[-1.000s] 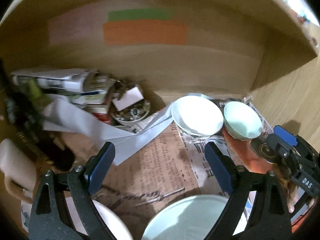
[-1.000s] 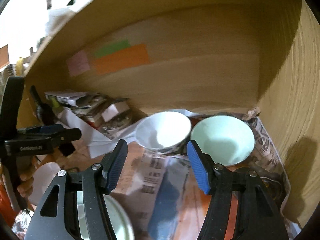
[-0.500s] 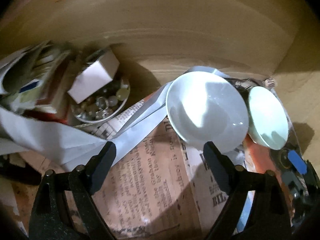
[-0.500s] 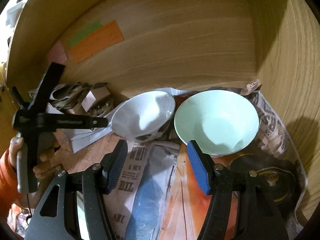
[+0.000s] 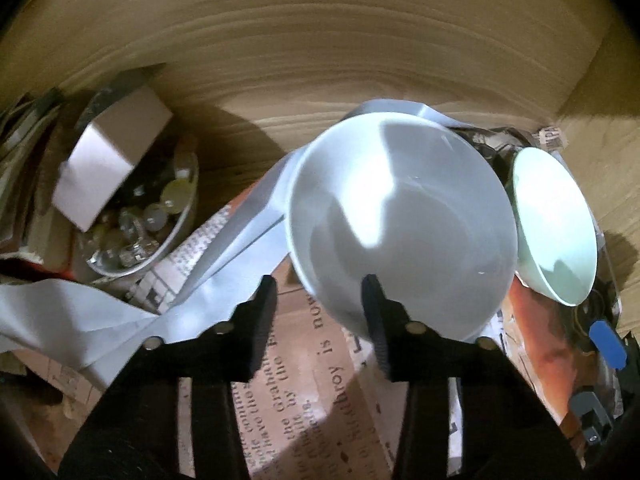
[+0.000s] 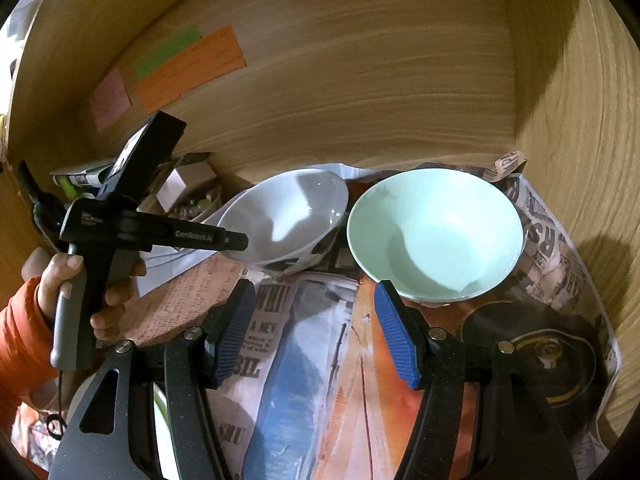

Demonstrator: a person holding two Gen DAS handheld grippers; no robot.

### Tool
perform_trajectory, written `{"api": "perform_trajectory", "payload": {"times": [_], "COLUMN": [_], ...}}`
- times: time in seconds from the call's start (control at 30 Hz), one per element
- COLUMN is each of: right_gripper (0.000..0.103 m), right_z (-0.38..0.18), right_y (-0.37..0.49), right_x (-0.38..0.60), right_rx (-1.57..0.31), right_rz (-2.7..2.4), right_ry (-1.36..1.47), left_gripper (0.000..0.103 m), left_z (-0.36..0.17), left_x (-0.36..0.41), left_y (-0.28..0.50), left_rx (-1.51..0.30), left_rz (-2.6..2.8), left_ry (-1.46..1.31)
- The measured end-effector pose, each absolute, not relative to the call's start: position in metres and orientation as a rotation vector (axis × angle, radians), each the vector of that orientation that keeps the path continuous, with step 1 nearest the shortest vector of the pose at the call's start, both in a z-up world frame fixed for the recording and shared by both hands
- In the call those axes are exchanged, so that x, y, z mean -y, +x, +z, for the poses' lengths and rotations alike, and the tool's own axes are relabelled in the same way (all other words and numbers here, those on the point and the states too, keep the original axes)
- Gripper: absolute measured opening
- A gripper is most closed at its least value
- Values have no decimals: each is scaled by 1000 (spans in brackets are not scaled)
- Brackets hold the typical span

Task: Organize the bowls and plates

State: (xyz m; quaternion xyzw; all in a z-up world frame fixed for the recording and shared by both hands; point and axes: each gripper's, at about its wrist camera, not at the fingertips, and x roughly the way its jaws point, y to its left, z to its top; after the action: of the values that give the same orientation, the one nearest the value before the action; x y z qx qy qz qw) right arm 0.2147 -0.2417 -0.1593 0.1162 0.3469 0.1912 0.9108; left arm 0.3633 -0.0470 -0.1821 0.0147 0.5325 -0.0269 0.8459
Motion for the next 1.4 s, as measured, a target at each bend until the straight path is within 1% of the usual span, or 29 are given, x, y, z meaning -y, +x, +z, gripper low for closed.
{"api": "perform_trajectory", "payload": {"times": [0.03, 0.07, 0.23, 0.6, 0.63, 0.7, 0.73, 0.8, 0.83, 0.87, 0.97, 1.0, 1.03, 1.23, 1.4], "right_gripper": [59, 59, 59, 58, 57, 46, 43, 34, 32, 27, 21, 16, 14, 14, 14], "right_z": [-160, -161, -163, -170, -171, -176, -179, -184, -188, -191, -194, -192, -191, -187, -178], "right_y": [216, 216, 219, 222, 223, 228, 230, 235, 238, 241, 242, 241, 241, 237, 230], "right_x": [242, 242, 243, 228, 227, 226, 225, 223, 222, 221, 220, 219, 217, 214, 209], "right_rx": [-717, -721, -731, -763, -772, -796, -813, -843, -863, -883, -897, -891, -891, -889, -874], "right_rz": [393, 392, 395, 430, 433, 437, 440, 442, 446, 452, 466, 473, 480, 455, 448], "right_ry": [241, 241, 243, 206, 208, 214, 219, 226, 228, 230, 237, 233, 231, 216, 206], "left_gripper": [29, 25, 25, 25, 25, 25, 25, 25, 25, 25, 25, 25, 25, 25, 25], "left_z": [-183, -183, -187, -181, -181, -177, -176, -175, -175, -174, -174, -174, -173, -172, -166], "left_x": [50, 52, 61, 63, 64, 67, 67, 66, 66, 65, 63, 62, 62, 67, 65], "left_y": [364, 363, 358, 293, 285, 280, 276, 272, 271, 271, 271, 271, 271, 266, 264], "left_rx": [-1125, -1127, -1124, -1170, -1167, -1160, -1157, -1154, -1152, -1149, -1141, -1140, -1137, -1105, -1083], "left_rz": [-65, -75, -62, -155, -171, -193, -202, -210, -213, -215, -222, -222, -222, -187, -165], "left_ry": [38, 47, 149, 270, 287, 307, 310, 306, 301, 295, 275, 267, 261, 293, 260]}}
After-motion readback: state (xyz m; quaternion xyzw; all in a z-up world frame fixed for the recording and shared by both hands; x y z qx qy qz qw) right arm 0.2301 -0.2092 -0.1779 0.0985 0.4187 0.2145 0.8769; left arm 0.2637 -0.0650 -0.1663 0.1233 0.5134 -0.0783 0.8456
